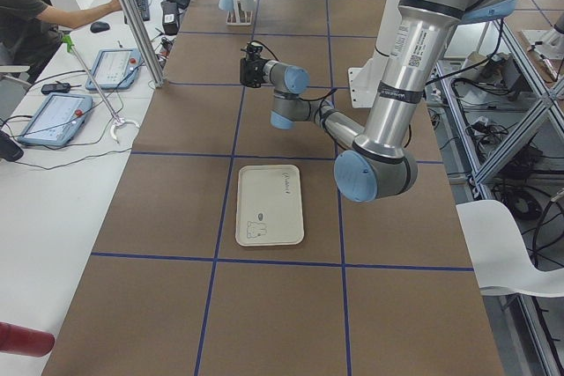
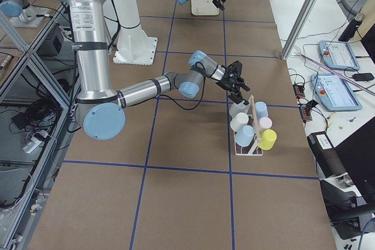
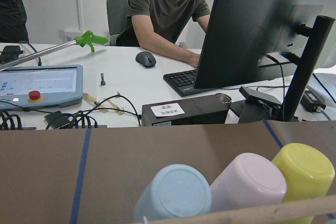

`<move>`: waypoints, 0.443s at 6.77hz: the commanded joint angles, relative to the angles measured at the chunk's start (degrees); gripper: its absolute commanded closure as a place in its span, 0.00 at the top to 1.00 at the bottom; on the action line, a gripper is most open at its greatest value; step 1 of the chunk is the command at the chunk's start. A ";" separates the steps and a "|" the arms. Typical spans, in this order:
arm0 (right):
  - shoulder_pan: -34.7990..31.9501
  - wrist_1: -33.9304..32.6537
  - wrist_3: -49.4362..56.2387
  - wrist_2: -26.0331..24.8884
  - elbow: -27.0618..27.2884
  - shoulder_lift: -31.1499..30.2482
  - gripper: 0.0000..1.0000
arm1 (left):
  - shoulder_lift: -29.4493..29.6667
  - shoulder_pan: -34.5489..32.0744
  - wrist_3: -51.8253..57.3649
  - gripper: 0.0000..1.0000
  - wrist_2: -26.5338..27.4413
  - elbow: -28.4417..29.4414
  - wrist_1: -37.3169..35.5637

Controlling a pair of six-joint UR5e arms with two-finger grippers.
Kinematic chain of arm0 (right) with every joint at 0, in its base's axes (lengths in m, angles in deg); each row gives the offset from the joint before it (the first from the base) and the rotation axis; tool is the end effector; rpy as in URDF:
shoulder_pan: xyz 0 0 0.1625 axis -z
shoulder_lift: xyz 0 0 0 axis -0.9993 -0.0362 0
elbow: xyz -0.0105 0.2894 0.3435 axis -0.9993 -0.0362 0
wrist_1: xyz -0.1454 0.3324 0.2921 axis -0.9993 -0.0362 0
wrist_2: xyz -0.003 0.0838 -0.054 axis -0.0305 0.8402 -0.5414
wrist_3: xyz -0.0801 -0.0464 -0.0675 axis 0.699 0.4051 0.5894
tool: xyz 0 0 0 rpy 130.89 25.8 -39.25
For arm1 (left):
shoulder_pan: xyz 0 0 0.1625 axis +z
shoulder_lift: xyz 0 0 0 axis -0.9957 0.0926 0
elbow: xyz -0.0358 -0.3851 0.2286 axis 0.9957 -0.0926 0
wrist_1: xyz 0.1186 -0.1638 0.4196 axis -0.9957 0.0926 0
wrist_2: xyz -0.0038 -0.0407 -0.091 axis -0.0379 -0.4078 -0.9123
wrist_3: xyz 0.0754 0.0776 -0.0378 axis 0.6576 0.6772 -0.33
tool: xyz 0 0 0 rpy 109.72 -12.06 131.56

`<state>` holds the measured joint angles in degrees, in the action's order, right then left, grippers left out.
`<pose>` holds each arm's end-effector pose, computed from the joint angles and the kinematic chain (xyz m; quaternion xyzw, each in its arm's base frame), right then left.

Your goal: Transfer IKEA cup to right arm and place on rack

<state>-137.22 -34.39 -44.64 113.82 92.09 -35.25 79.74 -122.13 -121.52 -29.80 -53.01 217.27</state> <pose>-0.2676 -0.5774 0.4666 0.4135 -0.2495 0.2279 0.8455 0.4298 -0.5134 0.2861 0.2610 0.7441 -0.2581 0.5581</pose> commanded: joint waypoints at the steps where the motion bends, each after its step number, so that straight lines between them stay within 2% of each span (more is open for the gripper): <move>1: -3.68 -4.69 0.38 10.69 5.77 -1.01 1.00 | -0.11 -4.19 9.34 0.99 -4.19 -3.03 -9.51; 3: -10.09 -18.54 9.02 23.44 12.81 -1.45 1.00 | -3.95 -11.12 23.73 0.99 -12.53 -5.32 -16.05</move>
<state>-143.72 -45.33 -40.87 130.26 101.12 -36.37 77.92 -129.27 -105.94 -37.65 -57.13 204.94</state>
